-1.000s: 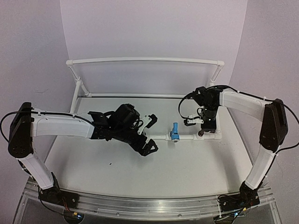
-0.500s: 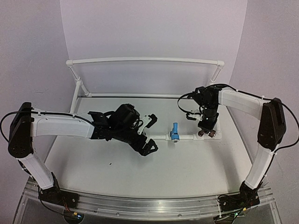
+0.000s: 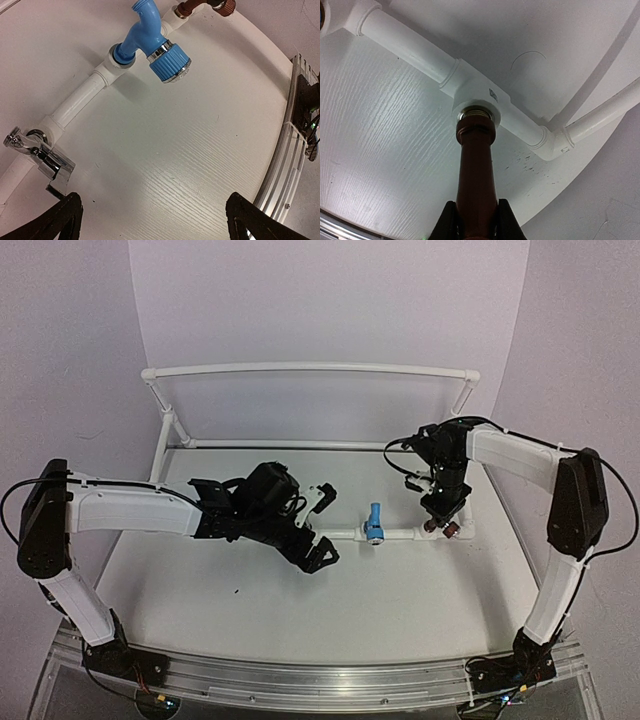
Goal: Install the water faucets
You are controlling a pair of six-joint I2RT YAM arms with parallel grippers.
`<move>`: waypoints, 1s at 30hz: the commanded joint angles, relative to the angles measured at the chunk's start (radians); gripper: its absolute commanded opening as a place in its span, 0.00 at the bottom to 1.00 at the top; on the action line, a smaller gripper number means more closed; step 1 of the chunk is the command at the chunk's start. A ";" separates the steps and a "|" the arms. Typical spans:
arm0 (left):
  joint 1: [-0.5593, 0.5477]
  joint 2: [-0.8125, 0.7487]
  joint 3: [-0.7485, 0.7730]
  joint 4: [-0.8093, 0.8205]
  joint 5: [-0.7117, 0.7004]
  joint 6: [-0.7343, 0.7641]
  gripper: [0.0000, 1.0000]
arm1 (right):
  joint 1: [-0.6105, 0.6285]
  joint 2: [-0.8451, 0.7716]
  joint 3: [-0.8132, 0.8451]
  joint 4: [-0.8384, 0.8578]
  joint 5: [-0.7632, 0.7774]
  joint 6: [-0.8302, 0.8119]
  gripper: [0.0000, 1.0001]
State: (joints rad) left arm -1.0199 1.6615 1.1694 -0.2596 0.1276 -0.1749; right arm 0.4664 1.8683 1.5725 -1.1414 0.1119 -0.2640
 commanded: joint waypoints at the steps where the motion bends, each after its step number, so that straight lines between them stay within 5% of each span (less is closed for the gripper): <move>1: 0.004 -0.014 0.019 0.025 -0.014 -0.008 1.00 | -0.014 0.115 -0.018 0.130 -0.181 0.104 0.08; 24: 0.004 -0.008 0.032 0.017 -0.011 -0.008 1.00 | -0.066 0.101 0.006 0.115 -0.251 0.143 0.33; 30: 0.004 -0.001 0.035 0.016 -0.007 -0.009 1.00 | -0.071 0.075 0.025 0.113 -0.275 0.114 0.53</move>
State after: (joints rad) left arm -1.0199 1.6619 1.1698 -0.2607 0.1276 -0.1833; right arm 0.3952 1.9541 1.5921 -1.0645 -0.1149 -0.1348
